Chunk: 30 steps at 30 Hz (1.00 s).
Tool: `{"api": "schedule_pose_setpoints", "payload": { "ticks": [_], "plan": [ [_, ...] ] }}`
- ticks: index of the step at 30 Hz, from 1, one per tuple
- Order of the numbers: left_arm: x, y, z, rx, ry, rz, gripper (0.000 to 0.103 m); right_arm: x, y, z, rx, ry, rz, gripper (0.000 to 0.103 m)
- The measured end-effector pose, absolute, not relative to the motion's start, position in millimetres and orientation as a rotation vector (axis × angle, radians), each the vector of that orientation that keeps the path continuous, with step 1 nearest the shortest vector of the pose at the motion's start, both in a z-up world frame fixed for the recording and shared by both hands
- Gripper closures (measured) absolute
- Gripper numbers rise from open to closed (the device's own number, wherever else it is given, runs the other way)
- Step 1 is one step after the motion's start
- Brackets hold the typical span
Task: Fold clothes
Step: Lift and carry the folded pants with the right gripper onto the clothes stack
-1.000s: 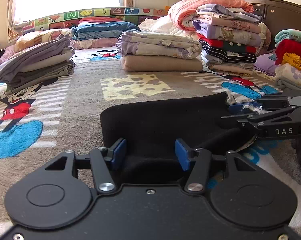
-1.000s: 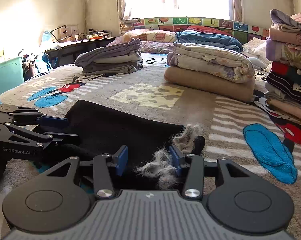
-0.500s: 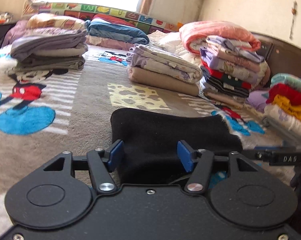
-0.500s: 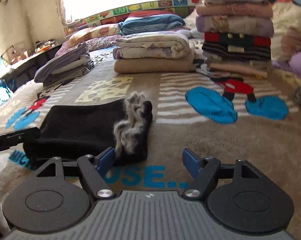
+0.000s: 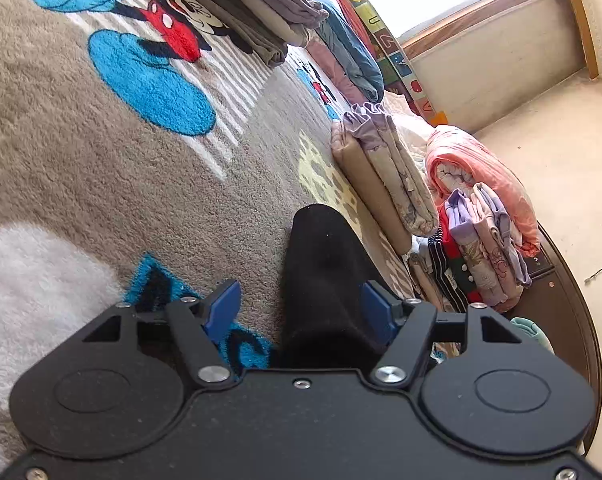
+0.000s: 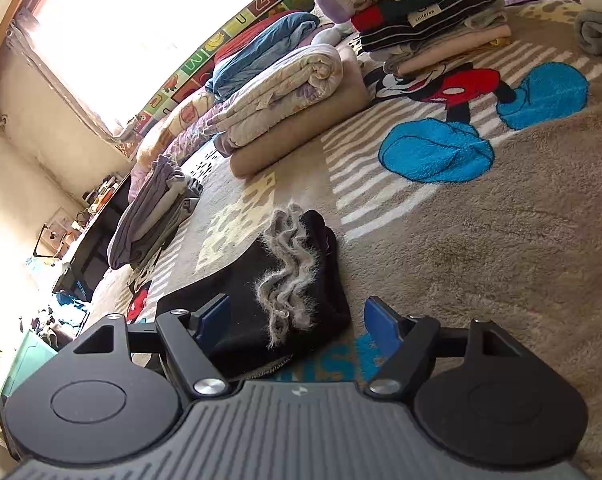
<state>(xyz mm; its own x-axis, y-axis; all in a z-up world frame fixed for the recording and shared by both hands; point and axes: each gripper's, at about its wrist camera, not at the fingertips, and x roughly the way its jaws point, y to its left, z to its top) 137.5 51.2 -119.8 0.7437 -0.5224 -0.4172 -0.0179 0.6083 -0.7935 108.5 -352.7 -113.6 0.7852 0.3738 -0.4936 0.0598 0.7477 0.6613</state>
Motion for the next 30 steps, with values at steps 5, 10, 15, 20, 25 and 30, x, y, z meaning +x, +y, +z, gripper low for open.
{"api": "schedule_pose_setpoints", "payload": {
  "ticks": [5, 10, 15, 20, 25, 30],
  "plan": [
    [144.6, 43.8, -121.0, -0.853, 0.716, -0.361, 0.037, 129.2, -353.6, -130.7, 0.735, 0.658, 0.225, 0.029],
    [151.2, 33.0, -122.4, -0.811, 0.732, -0.381, 0.04, 137.4, -357.1, -138.9, 0.771, 0.632, 0.283, 0.037],
    [153.1, 25.3, -123.9, -0.773, 0.75, -0.384, 0.048, 133.7, -353.4, -141.3, 0.754, 0.625, 0.326, 0.044],
    [153.5, 24.7, -129.3, -0.819, 0.744, -0.391, 0.072, 130.3, -354.1, -145.5, 0.776, 0.609, 0.362, 0.056],
    [157.9, 28.6, -110.2, -0.872, 0.681, -0.442, 0.077, 129.9, -361.5, -141.5, 0.856, 0.546, 0.392, 0.062],
    [186.5, 21.7, -80.4, -0.835, 0.631, -0.491, 0.077, 146.7, -372.0, -127.0, 0.94, 0.459, 0.433, 0.063]
  ]
}}
